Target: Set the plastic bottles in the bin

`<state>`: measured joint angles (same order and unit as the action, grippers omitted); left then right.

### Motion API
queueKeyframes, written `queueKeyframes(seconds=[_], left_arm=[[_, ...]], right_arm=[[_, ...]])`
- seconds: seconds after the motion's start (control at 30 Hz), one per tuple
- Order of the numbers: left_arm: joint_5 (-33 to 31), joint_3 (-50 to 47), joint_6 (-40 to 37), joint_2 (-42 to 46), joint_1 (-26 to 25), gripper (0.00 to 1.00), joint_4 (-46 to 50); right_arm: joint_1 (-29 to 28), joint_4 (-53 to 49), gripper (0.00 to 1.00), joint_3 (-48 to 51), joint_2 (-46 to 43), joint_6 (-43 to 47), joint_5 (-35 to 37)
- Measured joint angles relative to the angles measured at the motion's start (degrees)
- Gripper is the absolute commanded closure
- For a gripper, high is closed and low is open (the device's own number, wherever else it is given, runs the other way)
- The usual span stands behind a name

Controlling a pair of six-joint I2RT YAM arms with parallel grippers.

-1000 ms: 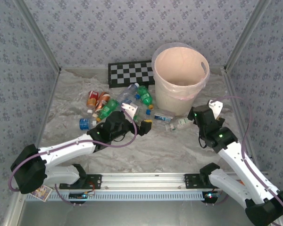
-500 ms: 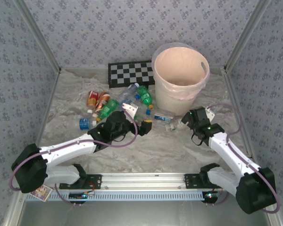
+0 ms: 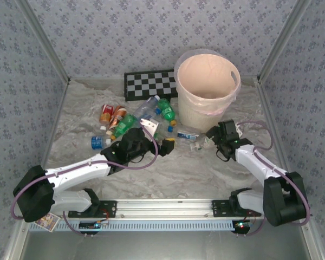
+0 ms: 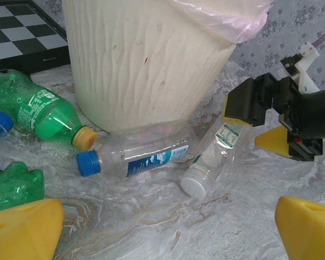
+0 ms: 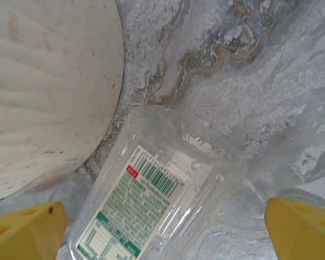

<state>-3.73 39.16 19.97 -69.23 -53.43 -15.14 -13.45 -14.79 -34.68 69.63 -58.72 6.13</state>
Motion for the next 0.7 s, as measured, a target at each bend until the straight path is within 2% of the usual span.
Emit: queueKeyframes(seconds=[0.5, 0.63, 0.7], left_arm=[[0.0, 0.0, 0.0, 0.13, 0.0, 0.0, 0.02], [0.0, 0.0, 0.0, 0.13, 0.0, 0.0, 0.02], [0.0, 0.0, 0.0, 0.13, 0.0, 0.0, 0.02]], right_arm=[[2.78, 2.93, 0.0, -0.5, 8.11, -0.85, -1.95], [2.99, 2.36, 0.08, -1.01, 8.94, -0.5, -1.95], [3.1, 1.66, 0.15, -1.11, 9.16, -0.26, -1.9]])
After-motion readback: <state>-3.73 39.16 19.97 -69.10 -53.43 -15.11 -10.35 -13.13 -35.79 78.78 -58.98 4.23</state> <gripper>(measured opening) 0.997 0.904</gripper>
